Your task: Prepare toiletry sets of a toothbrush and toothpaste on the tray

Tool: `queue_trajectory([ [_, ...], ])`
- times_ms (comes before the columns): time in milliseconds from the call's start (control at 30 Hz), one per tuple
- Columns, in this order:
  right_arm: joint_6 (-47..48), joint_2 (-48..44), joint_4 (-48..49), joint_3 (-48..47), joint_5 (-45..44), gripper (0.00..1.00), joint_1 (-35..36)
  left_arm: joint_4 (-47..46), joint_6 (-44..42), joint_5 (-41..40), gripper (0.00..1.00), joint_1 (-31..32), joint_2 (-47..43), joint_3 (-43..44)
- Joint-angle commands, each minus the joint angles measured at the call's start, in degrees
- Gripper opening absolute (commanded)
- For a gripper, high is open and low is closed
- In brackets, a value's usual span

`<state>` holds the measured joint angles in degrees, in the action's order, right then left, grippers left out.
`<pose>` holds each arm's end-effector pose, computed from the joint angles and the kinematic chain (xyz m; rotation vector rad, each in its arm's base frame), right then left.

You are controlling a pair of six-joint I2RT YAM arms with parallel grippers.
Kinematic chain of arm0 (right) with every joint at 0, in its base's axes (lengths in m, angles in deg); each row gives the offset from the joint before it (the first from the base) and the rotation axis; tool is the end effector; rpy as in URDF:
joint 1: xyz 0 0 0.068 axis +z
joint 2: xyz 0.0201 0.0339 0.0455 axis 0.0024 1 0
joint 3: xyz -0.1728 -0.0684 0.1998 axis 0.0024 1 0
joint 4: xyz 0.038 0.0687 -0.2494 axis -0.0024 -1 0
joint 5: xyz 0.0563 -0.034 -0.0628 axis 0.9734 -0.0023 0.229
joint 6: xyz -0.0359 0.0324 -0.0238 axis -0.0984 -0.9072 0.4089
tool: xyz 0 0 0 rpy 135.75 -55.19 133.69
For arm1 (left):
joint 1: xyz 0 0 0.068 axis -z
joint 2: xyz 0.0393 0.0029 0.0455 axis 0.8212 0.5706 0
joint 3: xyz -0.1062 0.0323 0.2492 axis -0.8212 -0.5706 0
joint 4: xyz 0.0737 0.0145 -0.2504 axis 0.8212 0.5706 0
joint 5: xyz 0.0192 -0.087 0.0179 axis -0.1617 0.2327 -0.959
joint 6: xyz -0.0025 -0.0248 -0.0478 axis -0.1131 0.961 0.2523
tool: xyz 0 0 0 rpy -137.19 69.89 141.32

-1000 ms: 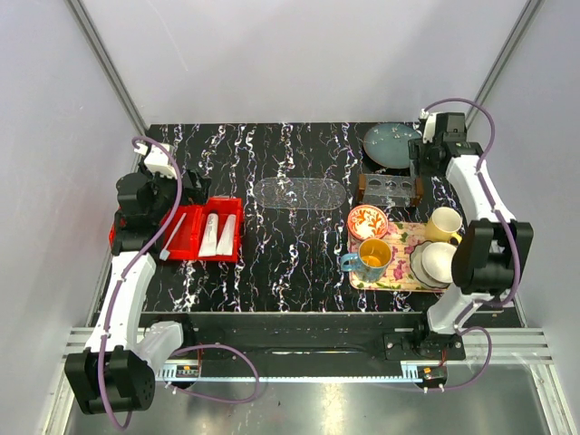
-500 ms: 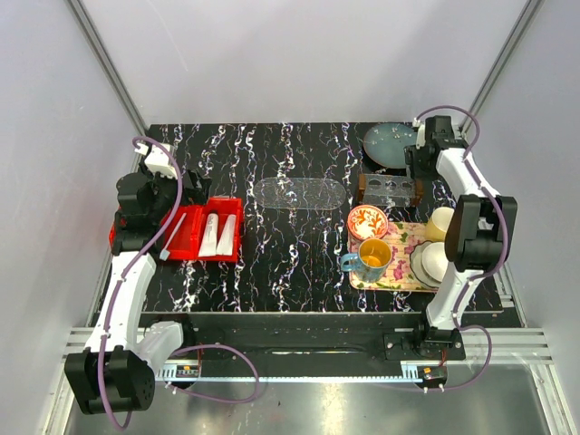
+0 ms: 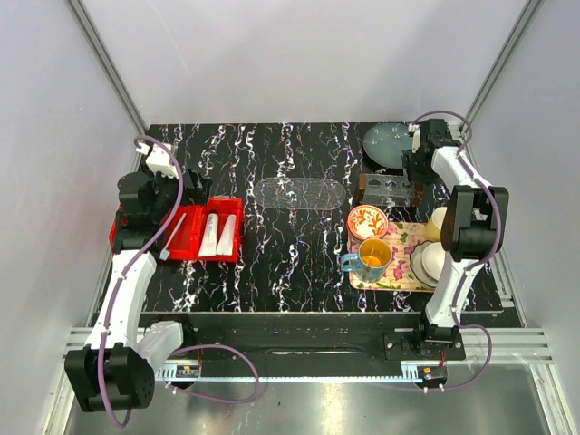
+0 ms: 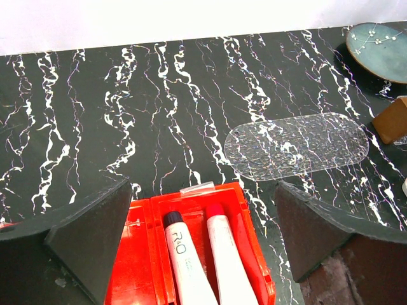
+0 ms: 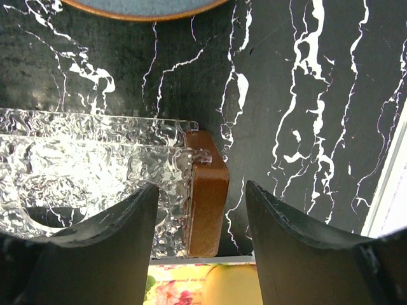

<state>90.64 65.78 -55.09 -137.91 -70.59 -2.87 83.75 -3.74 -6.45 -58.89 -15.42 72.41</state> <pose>0.4348 -0.0261 0.2179 -0.1717 2.6162 -0.2159 0.2263 0.0021 0.3282 0.1619 1.7757 -0.3076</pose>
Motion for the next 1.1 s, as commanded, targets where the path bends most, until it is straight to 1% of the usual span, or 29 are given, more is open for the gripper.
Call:
queue_trajectory([
  [0, -0.7, 1.3, -0.6, -3.8, 0.7, 0.62, 0.2, -2.4, -0.7, 0.6, 0.99, 0.2, 0.1, 0.0],
  [267, -1.1, 3.1, -1.3, -4.1, 2.4, 0.52, 0.2, -2.4, -0.9, 0.4, 0.99, 0.2, -0.4, -0.2],
  [500, -1.3, 3.0, -2.1, -3.7, 3.9, 0.39, 0.1, -2.4, -1.0, 0.4, 0.99, 0.2, -0.9, -0.4],
  [600, -1.4, 2.6, -2.6, -3.9, 4.3, 0.36, 0.1, -2.5, -1.1, 0.4, 0.99, 0.3, -0.9, -0.4],
  [700, -1.7, 2.4, -3.1, -4.6, 4.6, 0.31, 0.1, -2.5, -0.9, 0.6, 0.99, 0.3, -0.9, -0.3],
  [867, -2.3, 2.3, -5.1, -6.4, 5.3, 0.18, 0.1, -2.5, -0.8, 0.7, 0.99, 0.2, -1.1, -0.3],
  [1000, -2.9, 1.5, -5.5, -6.8, 5.3, 0.12, 0.1, -2.5, -0.9, 0.6, 0.99, 0.2, -1.1, -0.2],
  [1067, -3.2, 1.3, -5.8, -7.4, 6.8, 0.1, 0.1, -2.5, -0.8, 0.5, 0.99, 0.2, -1.1, -0.2],
])
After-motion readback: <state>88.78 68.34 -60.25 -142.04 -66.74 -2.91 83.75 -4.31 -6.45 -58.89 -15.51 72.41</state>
